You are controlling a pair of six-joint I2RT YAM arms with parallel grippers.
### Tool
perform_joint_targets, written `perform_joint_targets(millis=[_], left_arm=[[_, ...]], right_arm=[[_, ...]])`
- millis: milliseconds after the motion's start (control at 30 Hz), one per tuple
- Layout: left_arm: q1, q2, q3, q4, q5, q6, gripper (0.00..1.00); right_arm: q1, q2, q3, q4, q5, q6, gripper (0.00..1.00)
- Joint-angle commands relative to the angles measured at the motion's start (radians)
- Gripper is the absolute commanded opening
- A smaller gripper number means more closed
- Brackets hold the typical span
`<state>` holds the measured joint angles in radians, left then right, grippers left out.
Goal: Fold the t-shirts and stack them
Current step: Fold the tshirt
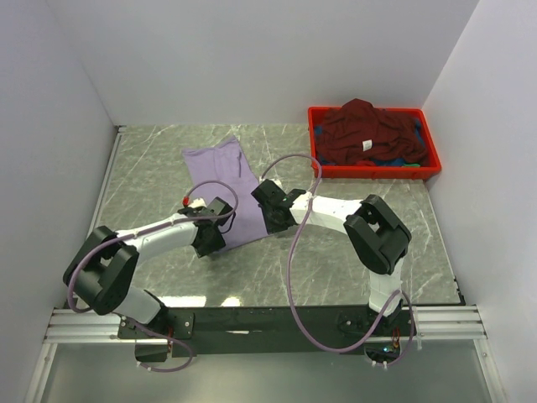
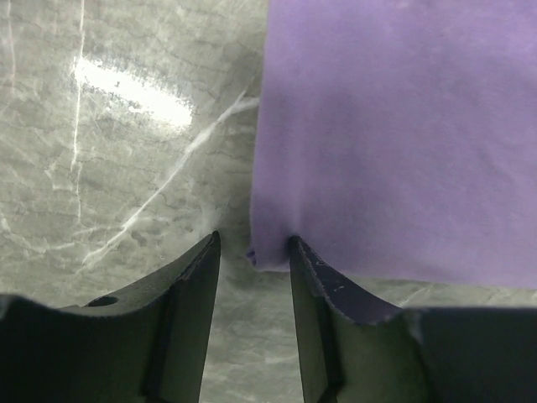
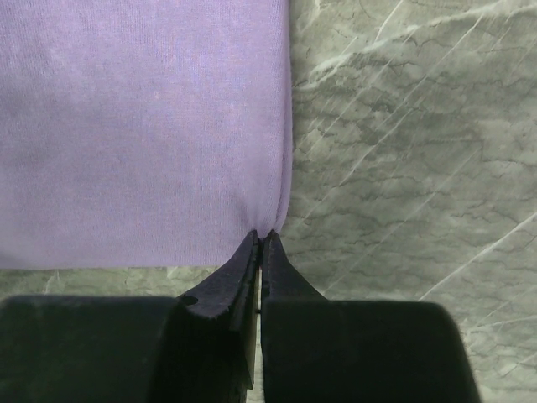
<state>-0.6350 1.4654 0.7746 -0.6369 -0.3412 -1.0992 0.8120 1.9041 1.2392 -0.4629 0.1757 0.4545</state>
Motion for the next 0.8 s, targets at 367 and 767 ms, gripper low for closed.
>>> perform_joint_targets(millis=[367,767], left_arm=[[-0.019,0.075,-0.041,0.029,-0.005,-0.067,0.06],[-0.136,-0.068,-0.003,-0.197,0.039,-0.111,0.01]], right_arm=[[0.006,0.03,-0.064,-0.091,0.016,-0.036,0.0],[0.055,-0.148,-0.173,-0.184,-0.094,-0.063,0.0]])
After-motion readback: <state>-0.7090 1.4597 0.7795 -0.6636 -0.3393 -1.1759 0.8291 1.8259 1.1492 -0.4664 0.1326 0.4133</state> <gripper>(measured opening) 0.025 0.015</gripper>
